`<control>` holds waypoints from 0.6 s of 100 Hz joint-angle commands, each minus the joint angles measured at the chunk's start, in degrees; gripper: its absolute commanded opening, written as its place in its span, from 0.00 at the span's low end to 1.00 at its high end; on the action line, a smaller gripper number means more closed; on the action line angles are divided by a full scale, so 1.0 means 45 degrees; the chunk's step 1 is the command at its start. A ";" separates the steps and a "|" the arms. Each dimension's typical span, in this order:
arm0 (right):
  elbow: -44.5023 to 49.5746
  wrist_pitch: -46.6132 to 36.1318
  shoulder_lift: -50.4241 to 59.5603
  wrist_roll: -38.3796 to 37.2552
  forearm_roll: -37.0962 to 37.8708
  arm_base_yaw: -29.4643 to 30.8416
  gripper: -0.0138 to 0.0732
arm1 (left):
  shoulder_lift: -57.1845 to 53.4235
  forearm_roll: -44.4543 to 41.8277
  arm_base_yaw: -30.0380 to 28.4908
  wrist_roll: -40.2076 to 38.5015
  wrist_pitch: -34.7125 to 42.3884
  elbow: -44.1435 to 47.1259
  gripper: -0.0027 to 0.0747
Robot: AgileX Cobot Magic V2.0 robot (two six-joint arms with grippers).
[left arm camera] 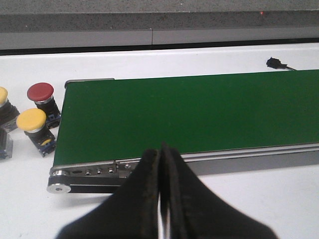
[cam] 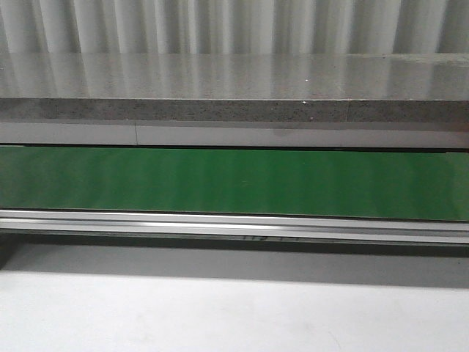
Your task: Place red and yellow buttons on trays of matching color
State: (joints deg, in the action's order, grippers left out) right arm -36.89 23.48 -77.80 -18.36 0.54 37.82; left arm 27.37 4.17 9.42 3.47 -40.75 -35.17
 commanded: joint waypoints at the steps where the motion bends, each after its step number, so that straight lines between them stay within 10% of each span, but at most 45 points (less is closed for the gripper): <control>1: -0.0226 -0.0615 0.0571 -0.0038 0.0095 0.0100 0.70 | 0.0052 0.0112 0.0123 0.0014 0.0938 -0.0351 0.01; 36: -0.0226 -0.0284 0.3380 -0.0048 -0.0760 -0.0101 0.67 | 0.0052 0.0112 0.0123 0.0014 0.0938 -0.0351 0.01; 60: -0.0226 0.0519 0.4213 0.0319 -0.0713 -0.2041 0.16 | 0.0052 0.0112 0.0123 0.0014 0.0938 -0.0351 0.01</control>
State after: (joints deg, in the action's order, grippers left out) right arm -36.66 27.21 -61.25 -18.47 -2.48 31.87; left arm 27.37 4.17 9.46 3.47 -40.75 -35.17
